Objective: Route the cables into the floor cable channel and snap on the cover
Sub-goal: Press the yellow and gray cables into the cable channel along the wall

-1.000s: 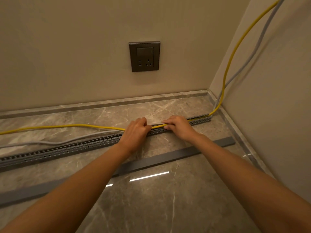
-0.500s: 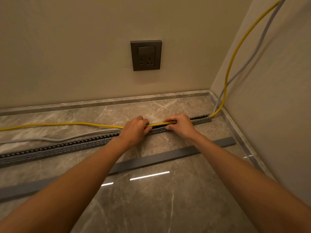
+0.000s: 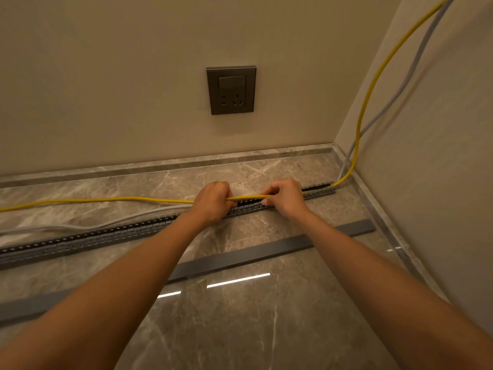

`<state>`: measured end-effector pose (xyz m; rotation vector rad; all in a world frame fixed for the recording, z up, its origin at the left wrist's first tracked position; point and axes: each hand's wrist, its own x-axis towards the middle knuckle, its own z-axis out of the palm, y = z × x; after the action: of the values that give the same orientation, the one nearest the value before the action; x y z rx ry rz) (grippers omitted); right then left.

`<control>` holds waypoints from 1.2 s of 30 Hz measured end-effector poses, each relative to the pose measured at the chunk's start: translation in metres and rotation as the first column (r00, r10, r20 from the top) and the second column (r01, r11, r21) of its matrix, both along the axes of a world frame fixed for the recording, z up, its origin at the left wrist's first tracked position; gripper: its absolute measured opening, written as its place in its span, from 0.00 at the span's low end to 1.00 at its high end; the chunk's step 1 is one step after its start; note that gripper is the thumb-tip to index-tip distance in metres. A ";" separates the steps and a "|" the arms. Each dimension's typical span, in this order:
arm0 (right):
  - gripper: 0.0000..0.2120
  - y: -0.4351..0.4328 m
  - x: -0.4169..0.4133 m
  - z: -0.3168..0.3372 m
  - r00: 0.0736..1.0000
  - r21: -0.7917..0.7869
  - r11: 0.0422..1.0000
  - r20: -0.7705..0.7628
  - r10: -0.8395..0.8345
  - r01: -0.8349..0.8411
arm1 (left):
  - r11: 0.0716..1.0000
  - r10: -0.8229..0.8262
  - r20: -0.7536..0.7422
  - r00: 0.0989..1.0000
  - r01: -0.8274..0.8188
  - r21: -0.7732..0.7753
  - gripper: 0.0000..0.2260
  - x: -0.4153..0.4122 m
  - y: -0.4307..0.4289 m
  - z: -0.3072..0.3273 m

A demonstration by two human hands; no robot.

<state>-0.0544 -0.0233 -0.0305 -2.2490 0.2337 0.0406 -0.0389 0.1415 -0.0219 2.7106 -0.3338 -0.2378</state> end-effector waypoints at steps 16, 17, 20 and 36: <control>0.06 -0.009 0.000 -0.002 0.999 0.063 0.997 0.004 0.037 -0.037 | 0.996 -0.083 0.093 0.992 0.081 0.021 0.09 -0.012 -0.014 0.004; 0.06 -0.010 -0.001 -0.003 0.999 0.057 0.997 0.017 0.049 -0.050 | 0.993 -0.103 0.097 0.990 0.098 0.060 0.10 -0.011 -0.016 0.005; 0.07 -0.011 -0.005 -0.005 0.997 0.052 0.997 0.058 0.057 -0.060 | 0.973 -0.192 0.114 0.975 0.174 0.149 0.13 -0.009 -0.015 0.005; 0.06 -0.015 -0.001 -0.005 0.996 0.084 0.994 0.054 0.067 -0.071 | 0.986 -0.160 0.205 0.966 0.145 0.086 0.07 -0.013 -0.014 0.000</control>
<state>-0.0553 -0.0384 -0.0354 -2.1692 0.1238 0.0291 -0.0519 0.1275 -0.0222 2.7880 -0.6078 -0.0016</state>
